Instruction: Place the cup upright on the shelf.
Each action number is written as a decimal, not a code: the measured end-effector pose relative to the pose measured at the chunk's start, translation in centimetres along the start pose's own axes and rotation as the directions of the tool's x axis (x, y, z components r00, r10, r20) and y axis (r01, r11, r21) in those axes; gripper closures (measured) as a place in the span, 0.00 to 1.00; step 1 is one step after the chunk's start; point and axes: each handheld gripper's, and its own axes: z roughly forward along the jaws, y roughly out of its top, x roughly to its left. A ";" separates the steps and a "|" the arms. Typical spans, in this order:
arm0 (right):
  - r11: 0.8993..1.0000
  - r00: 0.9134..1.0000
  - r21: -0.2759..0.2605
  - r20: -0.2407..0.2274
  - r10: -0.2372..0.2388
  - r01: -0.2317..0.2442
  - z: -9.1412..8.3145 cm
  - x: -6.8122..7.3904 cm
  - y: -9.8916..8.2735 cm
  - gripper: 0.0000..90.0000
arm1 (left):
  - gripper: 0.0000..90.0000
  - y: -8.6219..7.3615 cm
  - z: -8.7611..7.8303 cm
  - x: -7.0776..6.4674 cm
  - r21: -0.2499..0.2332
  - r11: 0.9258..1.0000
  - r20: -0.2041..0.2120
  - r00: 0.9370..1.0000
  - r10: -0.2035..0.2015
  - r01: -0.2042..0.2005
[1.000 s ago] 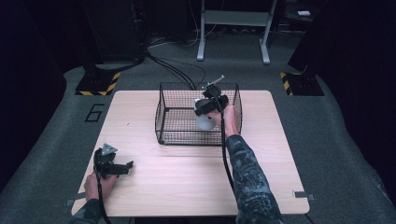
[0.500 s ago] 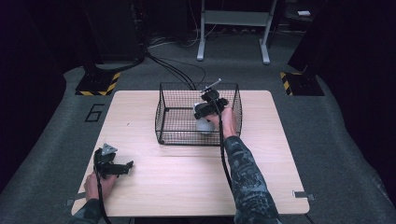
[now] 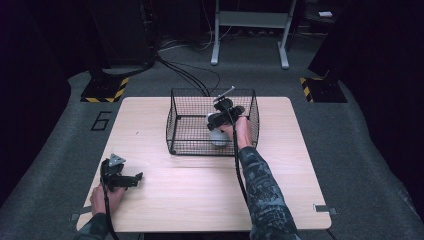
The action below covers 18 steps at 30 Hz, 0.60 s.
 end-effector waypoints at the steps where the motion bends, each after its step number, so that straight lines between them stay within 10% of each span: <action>1: 1.000 1.000 0.003 0.001 0.004 -0.004 0.0 0.0 0.0 0.06 | 0.00 0.0 0.0 0.0 0.000 1.000 0.000 1.000 0.000 0.000; 18: 1.000 1.000 0.028 -0.011 0.002 -0.002 0.3 0.1 -0.3 0.06 | 0.00 0.0 0.0 0.0 0.000 1.000 0.000 1.000 0.000 0.000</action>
